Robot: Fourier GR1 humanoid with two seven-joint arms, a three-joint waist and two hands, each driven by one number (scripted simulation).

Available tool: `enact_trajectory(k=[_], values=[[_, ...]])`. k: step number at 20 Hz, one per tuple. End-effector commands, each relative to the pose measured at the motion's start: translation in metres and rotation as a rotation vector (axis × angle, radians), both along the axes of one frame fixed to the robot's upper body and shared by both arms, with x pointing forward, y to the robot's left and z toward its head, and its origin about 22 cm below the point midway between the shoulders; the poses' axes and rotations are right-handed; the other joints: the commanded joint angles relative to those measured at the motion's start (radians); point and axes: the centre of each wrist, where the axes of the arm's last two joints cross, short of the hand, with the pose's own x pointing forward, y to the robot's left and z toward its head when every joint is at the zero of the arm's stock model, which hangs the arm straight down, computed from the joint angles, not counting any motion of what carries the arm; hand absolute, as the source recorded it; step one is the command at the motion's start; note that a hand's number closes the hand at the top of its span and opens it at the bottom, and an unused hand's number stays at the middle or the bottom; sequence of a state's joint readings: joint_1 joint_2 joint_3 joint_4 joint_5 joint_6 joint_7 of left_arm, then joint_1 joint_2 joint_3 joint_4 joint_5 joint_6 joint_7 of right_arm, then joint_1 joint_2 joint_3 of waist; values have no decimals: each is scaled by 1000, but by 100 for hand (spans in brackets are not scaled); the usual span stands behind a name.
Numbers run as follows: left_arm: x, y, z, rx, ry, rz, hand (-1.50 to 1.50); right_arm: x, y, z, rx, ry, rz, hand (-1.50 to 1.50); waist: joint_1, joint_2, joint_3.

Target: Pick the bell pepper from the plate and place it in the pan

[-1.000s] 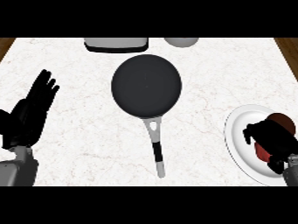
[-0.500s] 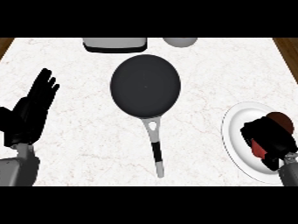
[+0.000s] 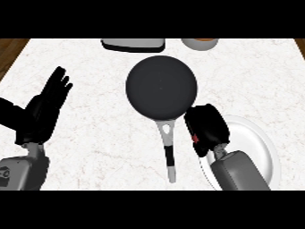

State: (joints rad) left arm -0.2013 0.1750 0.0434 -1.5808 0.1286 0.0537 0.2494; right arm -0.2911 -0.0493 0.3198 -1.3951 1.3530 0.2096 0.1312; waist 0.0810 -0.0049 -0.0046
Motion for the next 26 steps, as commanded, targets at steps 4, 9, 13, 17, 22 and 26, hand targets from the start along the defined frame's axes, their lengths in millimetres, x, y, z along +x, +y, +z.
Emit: enact_trajectory(k=[4,9,13,17,22,26], values=[[9,-17,3,4,9,-45,0,-4,84,89,50,-369,-98,150,31,-6,1],[8,-8,-2,4,8,-53,0,-18,125,117,53,-450,-203,150,59,3,-1],[12,-21,5,16,-16,-70,0,-13,148,143,114,-460,-304,150,62,10,1],[11,-25,-3,17,13,-50,0,-6,167,161,156,-478,-397,150,42,13,1],[11,-18,0,5,-4,-25,0,24,175,170,229,-482,-440,150,14,17,2],[4,3,-1,-1,-10,3,0,42,165,144,288,-509,-481,150,-11,16,3]])
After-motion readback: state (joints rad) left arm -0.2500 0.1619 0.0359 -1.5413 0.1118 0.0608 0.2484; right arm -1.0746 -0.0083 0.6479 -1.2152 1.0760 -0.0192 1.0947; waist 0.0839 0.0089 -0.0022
